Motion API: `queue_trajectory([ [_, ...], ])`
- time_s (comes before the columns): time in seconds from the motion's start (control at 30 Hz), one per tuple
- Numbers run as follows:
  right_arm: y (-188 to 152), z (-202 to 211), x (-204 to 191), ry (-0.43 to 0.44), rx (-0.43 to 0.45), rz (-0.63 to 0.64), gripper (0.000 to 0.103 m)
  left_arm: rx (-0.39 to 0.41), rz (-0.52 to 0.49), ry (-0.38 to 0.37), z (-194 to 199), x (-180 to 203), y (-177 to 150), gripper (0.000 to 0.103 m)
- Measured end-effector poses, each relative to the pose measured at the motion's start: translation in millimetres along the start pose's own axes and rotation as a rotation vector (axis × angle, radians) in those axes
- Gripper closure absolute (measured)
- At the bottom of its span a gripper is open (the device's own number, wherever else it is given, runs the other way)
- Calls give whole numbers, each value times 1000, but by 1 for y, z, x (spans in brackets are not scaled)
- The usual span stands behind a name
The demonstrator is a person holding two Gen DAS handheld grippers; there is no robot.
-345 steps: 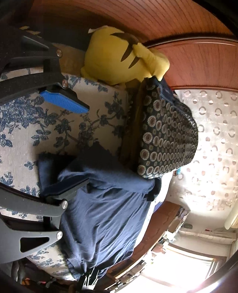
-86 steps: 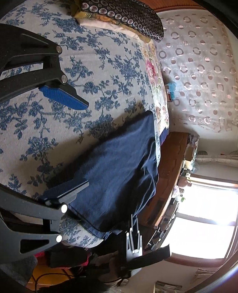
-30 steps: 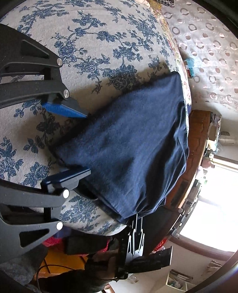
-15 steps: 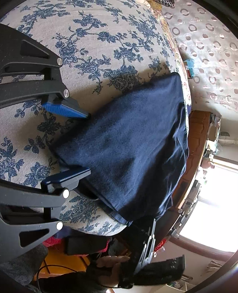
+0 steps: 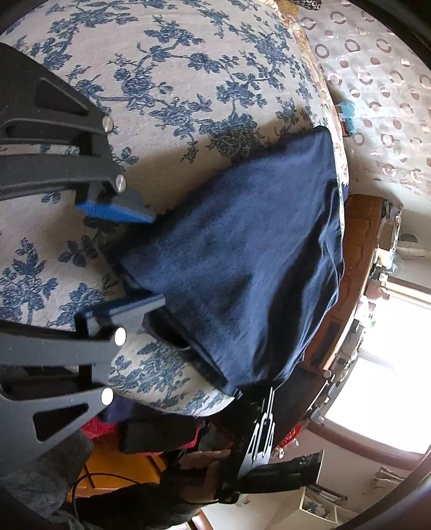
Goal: Fold small clothes
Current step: 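Grasp the folded shirt's edge with the left tool while the right tool grasps beside it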
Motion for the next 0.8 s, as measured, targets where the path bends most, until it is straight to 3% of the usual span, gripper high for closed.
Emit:
queue_trajectory([
  [0.13,6,5,-5,-14,30,19,89,18,3,-7,7,-1,3,87],
  [0.23,14,13,-10,0,73,24,72,69,-2,-17,17,3,16,89],
  [0.27,17,16,-15,13,92,24,59,85,-6,-22,20,5,21,89],
  [0.3,19,17,-18,21,103,28,54,106,-10,-24,24,7,28,89],
  [0.4,23,23,-35,84,125,36,46,157,-32,-33,31,14,53,89],
  [0.7,10,14,-91,283,85,67,43,232,-60,-38,24,24,109,90],
  [0.8,4,4,-101,280,61,111,42,247,-52,-30,26,23,111,90],
])
Point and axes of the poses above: each gripper's, at about its wrist camera, not at the fingertips, and z roughly against the way its jaws point, x to its right, y to its top, the point moved 3 cm from there along -z, roughly the way its jaws point, and after that the axes turned 15 degrees about x, right-handed, at the moved point
